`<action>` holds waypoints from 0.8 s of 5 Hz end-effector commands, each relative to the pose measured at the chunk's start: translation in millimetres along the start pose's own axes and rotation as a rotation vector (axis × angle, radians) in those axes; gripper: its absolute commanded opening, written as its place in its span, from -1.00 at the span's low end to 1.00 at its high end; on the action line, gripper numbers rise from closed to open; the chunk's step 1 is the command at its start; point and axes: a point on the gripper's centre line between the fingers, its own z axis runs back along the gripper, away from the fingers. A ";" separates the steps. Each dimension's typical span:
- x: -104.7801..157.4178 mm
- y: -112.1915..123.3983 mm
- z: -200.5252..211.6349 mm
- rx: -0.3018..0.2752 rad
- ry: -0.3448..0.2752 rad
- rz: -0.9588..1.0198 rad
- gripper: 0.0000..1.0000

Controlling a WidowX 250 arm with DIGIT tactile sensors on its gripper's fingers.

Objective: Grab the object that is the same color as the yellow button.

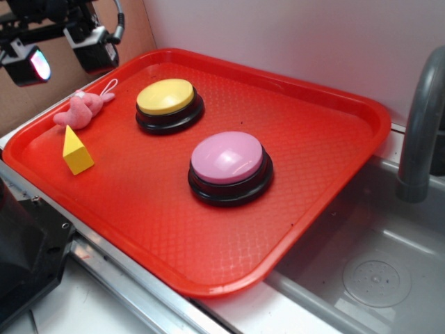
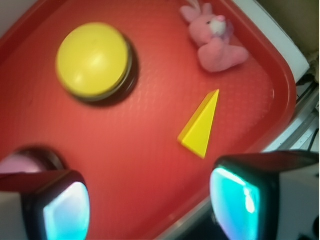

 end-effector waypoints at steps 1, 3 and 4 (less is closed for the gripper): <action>9.2 36.4 -43.8 0.092 -0.047 0.140 1.00; 7.6 50.5 -80.5 0.183 -0.056 0.156 1.00; 9.5 50.8 -92.2 0.157 -0.046 0.128 1.00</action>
